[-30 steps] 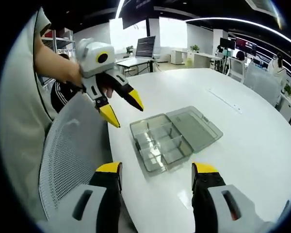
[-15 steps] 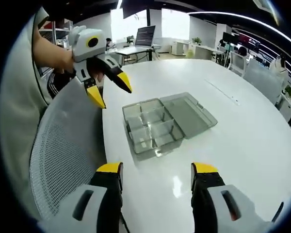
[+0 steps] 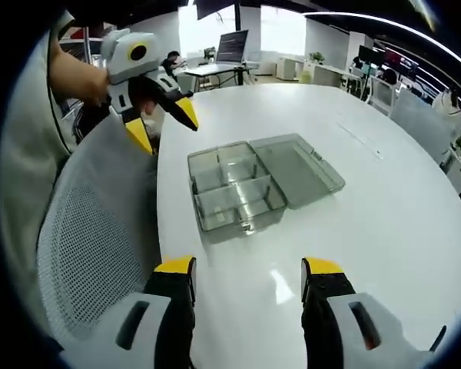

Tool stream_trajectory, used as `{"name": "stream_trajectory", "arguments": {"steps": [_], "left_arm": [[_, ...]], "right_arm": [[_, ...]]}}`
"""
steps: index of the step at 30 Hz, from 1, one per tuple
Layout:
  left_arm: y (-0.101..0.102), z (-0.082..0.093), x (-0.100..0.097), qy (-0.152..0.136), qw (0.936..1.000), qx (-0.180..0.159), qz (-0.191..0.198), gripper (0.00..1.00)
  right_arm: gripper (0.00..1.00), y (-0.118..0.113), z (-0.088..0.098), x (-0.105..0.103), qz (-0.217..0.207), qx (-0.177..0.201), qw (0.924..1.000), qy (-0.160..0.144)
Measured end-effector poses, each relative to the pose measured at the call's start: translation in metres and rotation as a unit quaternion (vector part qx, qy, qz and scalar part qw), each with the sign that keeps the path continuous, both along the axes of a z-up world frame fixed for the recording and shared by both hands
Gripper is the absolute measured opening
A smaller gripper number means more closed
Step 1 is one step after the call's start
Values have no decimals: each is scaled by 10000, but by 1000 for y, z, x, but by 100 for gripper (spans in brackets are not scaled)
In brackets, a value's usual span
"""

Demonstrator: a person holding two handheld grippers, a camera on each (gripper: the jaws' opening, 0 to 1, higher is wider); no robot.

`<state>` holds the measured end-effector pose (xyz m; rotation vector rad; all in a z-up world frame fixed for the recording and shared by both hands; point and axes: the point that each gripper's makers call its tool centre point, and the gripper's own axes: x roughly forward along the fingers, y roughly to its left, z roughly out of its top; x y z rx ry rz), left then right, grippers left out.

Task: Insert the divider into the dual guide fixture by aligning both edges with the guide slots and pushing it downward to the bottom, including one-sided entry, uneven engagement, binding, and posture correction.

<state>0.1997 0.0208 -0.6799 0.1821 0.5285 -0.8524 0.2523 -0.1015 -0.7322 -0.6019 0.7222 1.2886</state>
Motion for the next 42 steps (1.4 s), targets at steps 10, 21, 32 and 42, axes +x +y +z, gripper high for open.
{"name": "stream_trajectory", "arguments": {"steps": [10, 21, 32, 42], "left_arm": [[-2, -2, -1, 33, 10000, -6, 8, 38], [-2, -3, 0, 41, 10000, -12, 16, 39], [0, -3, 1, 56, 10000, 12, 47, 39], [1, -4, 3, 76, 9999, 43, 56, 39]], "right_arm": [[51, -12, -20, 5, 207, -436, 9988, -40], [48, -17, -39, 12, 561, -807, 9950, -163], [45, -15, -54, 21, 739, -1005, 9921, -132], [42, -17, -64, 25, 927, -1121, 9893, -108]]}}
